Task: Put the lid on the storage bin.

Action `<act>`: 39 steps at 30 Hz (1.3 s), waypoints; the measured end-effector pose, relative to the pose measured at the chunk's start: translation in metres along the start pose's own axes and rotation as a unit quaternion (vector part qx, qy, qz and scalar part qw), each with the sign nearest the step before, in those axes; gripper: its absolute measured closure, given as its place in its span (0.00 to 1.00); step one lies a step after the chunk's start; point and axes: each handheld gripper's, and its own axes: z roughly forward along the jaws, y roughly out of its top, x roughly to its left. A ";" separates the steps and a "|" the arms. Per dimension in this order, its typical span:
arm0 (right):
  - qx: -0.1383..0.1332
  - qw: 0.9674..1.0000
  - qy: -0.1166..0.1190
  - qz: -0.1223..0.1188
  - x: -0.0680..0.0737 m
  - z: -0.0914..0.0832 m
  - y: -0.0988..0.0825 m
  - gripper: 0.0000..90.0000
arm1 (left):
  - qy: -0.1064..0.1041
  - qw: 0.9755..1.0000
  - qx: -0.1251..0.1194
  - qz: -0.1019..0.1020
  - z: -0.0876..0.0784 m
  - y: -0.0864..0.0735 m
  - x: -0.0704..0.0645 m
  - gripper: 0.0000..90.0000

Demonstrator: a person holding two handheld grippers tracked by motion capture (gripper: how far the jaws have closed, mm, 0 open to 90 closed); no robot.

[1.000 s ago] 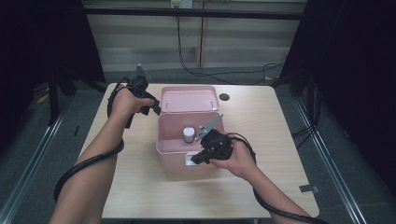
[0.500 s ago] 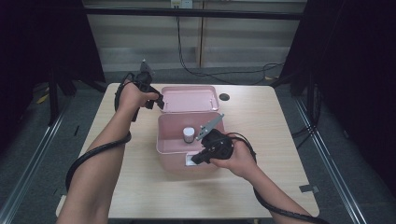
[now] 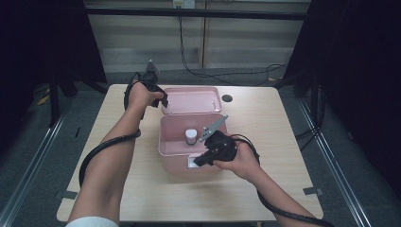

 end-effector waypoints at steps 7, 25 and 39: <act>-0.011 1.000 0.019 0.010 -0.005 0.001 -0.004 1.00 | 0.002 1.000 -0.002 -0.008 0.015 0.014 0.003 0.57; -0.012 1.000 0.025 0.008 -0.009 0.001 -0.003 1.00 | 0.025 0.999 0.000 -0.033 0.038 0.039 0.006 0.81; -0.010 1.000 0.023 0.015 -0.008 0.001 -0.003 1.00 | 0.028 0.997 -0.004 -0.071 0.023 0.038 0.005 0.94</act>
